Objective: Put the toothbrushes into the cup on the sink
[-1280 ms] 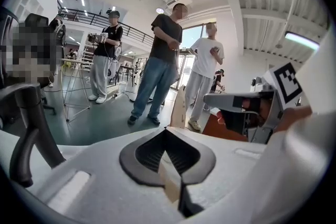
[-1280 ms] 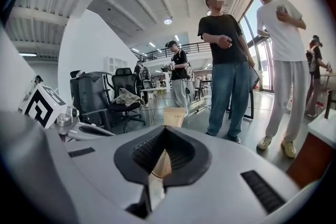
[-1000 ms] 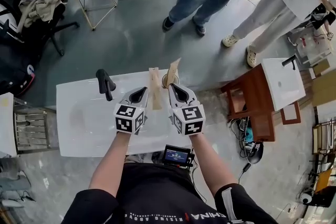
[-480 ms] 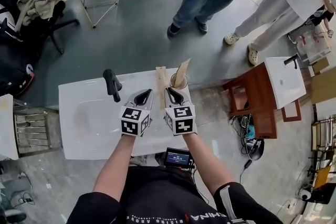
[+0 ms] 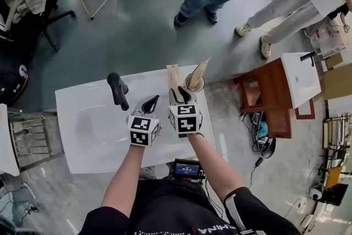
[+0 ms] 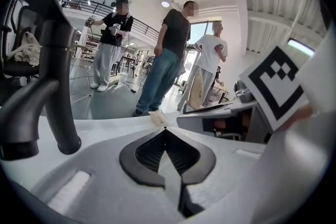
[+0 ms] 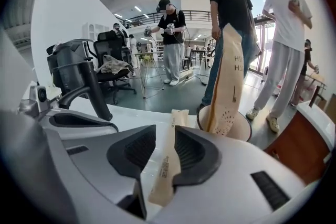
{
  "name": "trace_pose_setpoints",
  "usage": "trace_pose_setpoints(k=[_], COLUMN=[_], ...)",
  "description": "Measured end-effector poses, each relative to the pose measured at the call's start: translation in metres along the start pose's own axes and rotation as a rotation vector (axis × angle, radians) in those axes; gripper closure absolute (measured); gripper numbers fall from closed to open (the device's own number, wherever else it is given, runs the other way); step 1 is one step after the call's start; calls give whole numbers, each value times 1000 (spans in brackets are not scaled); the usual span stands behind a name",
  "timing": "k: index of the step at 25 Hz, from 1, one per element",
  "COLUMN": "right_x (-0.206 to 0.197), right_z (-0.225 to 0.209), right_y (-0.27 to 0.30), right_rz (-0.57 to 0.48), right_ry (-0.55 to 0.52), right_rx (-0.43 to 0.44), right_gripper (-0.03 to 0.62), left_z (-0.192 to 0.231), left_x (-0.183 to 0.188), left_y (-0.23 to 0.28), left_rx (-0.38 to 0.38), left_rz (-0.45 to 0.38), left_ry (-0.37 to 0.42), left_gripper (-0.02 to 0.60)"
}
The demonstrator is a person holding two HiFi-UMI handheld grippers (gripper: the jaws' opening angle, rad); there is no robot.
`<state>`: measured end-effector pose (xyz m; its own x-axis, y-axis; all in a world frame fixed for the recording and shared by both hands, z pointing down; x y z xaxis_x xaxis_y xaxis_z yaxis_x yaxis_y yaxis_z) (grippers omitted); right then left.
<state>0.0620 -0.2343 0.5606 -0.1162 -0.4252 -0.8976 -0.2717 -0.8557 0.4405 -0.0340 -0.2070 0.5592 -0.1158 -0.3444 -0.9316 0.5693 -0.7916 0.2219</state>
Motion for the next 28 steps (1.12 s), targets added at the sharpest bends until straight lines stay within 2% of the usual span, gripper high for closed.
trace_pose_setpoints(k=[5,13,15,18,23,28], right_x=[-16,-29,-33,-36,-39,-37], right_z=[1,2,1,-2,-2,-1], right_y=[20,36,39,42,45,44], right_rz=[51,100,112,123,143,151], right_ry=[-9,-57,-58,-54,-62,-71], right_rx=[-54,-161,-176,-192,-192,-176], right_gripper=[458,441,452,500,507,543], left_z=[13,18,19,21,25,26], left_x=[-20,-38,-43,-49,-53,-52], left_y=[3,4,3,2,1,-1], left_rx=[21,-2,-9,-21,-29,-27], left_rz=[22,42,51,62,71,72], left_ry=[-26,-30,-40,-47,-61,-61], left_gripper=[580,580,578,578,578,578])
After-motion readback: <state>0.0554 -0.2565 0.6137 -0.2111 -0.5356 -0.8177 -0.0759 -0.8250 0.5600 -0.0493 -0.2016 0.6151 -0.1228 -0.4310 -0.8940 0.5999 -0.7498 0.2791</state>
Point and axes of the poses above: the fingertips, and each gripper's own axes: y forward along the fingers, z to its left, x out of its top, the point moved 4 cm from there along -y, backward along the fingers, and after that the axes turned 13 degrees about -z, right-handed, at the moved point
